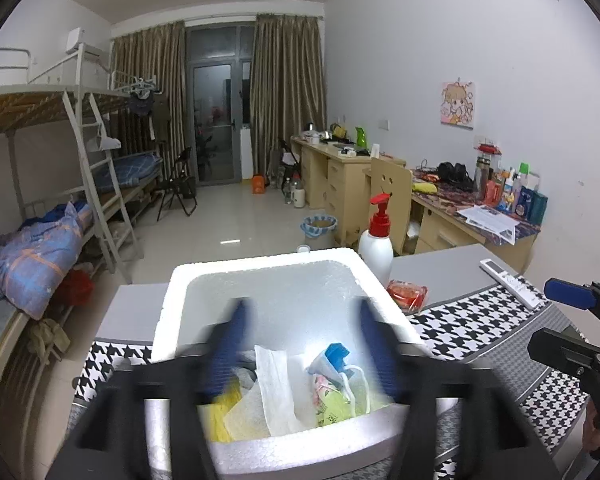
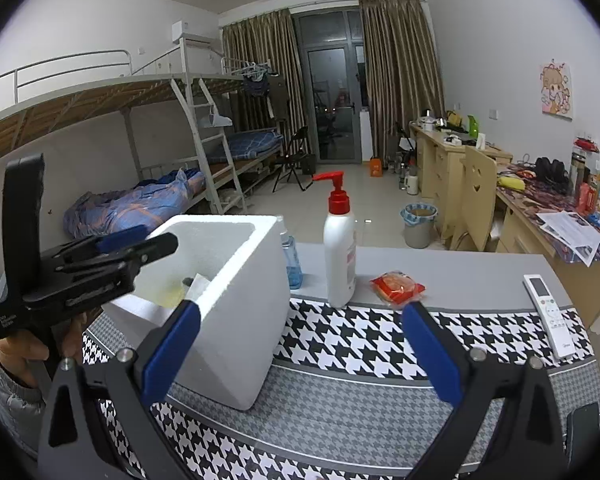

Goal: Organize soft objects

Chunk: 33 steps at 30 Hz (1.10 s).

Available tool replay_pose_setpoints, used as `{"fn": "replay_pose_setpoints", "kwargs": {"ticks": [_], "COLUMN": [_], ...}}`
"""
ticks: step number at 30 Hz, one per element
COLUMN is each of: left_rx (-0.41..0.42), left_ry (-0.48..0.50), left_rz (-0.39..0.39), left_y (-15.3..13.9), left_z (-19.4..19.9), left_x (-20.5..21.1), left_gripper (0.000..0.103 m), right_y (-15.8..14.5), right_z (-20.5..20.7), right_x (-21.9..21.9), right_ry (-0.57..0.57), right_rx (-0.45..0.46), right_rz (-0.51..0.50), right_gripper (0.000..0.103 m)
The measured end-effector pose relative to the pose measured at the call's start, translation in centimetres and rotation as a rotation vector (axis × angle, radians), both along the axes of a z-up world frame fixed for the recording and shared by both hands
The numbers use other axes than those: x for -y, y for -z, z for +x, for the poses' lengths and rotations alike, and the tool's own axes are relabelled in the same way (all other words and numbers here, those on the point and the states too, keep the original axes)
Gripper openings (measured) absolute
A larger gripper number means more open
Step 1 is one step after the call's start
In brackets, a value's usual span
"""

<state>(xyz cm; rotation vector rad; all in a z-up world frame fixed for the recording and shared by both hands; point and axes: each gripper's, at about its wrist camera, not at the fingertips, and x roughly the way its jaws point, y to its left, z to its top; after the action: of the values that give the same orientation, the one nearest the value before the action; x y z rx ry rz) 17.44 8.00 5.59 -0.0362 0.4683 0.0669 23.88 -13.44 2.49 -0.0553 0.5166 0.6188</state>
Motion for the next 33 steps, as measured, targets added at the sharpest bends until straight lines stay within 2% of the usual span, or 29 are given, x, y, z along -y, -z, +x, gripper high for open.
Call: {"fn": "replay_pose_setpoints", "kwargs": {"ticks": [4,8,9,13,21,33], "left_rx": [0.012,0.052,0.066,0.089,0.127,0.194], "left_ry": [-0.007,-0.029,-0.032,-0.054,-0.086,-0.191], "left_rz": [0.015,0.015,0.016,0.02,0.014,0.008], "left_y": [-0.2,-0.7,-0.9,-1.4,-1.5,0.7], "left_z": [-0.8,-2.1,-2.5,-3.9,-7.1,-11.1], "left_x": [0.1,0.2,0.3,0.4,0.0,-0.9], "left_gripper": [0.079,0.1,0.101,0.102,0.102,0.102], "right_y": [0.2,0.2,0.1,-0.3,-0.7,-0.2], "right_z": [-0.1,-0.3,-0.5,-1.6,-3.0,-6.0], "right_x": [0.5,0.9,0.8,1.0,1.4,1.7], "right_ry": [0.005,0.014,0.02,0.039,0.023,-0.008], "right_rx": [0.0,0.007,0.015,0.056,0.08,0.134], "right_rz": [0.003,0.011,0.008,0.001,0.018,0.012], "right_gripper": [0.102,0.102,0.102,0.102,0.102,0.102]}}
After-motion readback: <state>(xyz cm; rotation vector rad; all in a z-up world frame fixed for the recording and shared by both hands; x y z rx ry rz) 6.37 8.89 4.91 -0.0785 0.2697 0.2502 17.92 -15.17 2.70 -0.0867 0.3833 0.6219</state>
